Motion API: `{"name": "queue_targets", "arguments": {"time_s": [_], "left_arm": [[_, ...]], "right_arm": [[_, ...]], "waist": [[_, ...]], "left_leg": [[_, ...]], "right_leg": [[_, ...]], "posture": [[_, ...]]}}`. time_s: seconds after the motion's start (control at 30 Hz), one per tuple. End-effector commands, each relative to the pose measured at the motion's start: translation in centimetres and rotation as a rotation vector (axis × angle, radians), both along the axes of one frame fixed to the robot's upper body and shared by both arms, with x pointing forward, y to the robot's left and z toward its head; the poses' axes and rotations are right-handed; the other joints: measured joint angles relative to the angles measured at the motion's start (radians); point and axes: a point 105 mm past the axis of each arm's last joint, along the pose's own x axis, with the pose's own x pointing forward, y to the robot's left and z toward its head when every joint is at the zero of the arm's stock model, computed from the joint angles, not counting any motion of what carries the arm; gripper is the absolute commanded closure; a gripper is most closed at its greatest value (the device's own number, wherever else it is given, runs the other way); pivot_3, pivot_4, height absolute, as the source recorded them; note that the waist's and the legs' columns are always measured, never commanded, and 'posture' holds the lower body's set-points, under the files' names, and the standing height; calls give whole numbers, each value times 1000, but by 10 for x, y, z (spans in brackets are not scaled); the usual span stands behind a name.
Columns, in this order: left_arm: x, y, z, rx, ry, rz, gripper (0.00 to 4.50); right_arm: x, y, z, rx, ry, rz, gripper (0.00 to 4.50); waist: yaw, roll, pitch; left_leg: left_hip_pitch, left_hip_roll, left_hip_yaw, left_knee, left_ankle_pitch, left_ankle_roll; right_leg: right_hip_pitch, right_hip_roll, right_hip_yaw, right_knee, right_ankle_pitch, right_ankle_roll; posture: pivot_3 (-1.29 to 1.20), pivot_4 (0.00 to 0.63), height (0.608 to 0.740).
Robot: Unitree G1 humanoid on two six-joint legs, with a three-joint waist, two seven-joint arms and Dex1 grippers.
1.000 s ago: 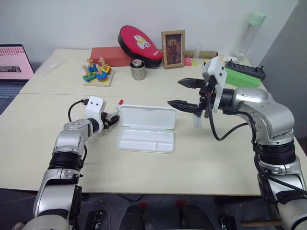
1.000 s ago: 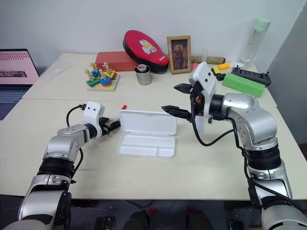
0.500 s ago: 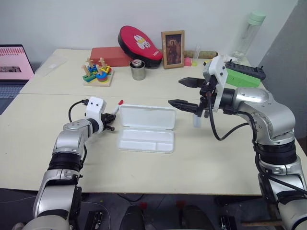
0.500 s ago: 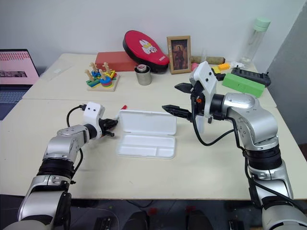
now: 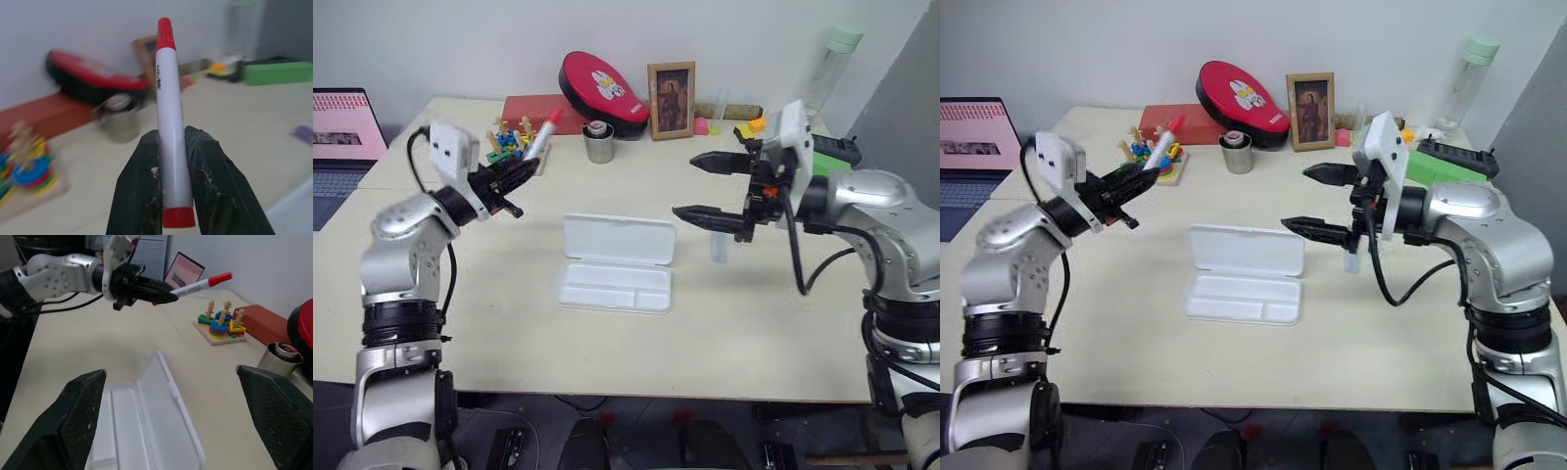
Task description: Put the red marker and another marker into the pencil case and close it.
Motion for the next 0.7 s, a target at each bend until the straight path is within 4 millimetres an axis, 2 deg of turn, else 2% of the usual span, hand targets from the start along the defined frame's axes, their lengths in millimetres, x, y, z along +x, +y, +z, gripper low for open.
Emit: {"name": "queue_targets", "arguments": {"time_s": [0.03,0.13,0.23,0.3,0.53,0.7], "left_arm": [[-28,-41,-28,249,103,-299,4062],[-39,-52,-56,422,190,-427,4062],[-34,-50,-81,587,207,-457,4062],[-31,-51,-89,648,207,-486,4062],[-17,-51,-105,784,196,-497,4062],[-12,-54,-107,794,187,-497,4062]], "right_arm": [[-21,-4,-3,-45,2,67,0],[-24,-5,-11,-61,20,55,0],[-25,-6,-17,-71,30,28,0],[-26,-8,-24,-92,43,4,0],[-27,-11,-41,-119,79,-46,0],[-27,-9,-44,-115,83,-60,0]], "waist": [[-3,1,1],[-5,2,1],[-12,2,1],[-5,2,1],[0,2,1],[-3,2,1]], "left_leg": [[0,0,0,0,0,0],[1,0,0,0,0,0],[0,1,0,1,0,0],[0,1,0,1,0,1],[-1,1,0,1,0,1],[-1,1,0,1,0,1]], "right_leg": [[0,0,0,0,0,0],[0,1,0,1,0,0],[-1,1,1,1,0,0],[-1,1,1,0,-1,0],[-2,1,1,0,-1,-1],[-1,1,1,0,-1,-1]], "posture": [[0,150,740],[0,150,740],[0,150,740],[0,150,740],[0,150,740],[0,150,740]]}}
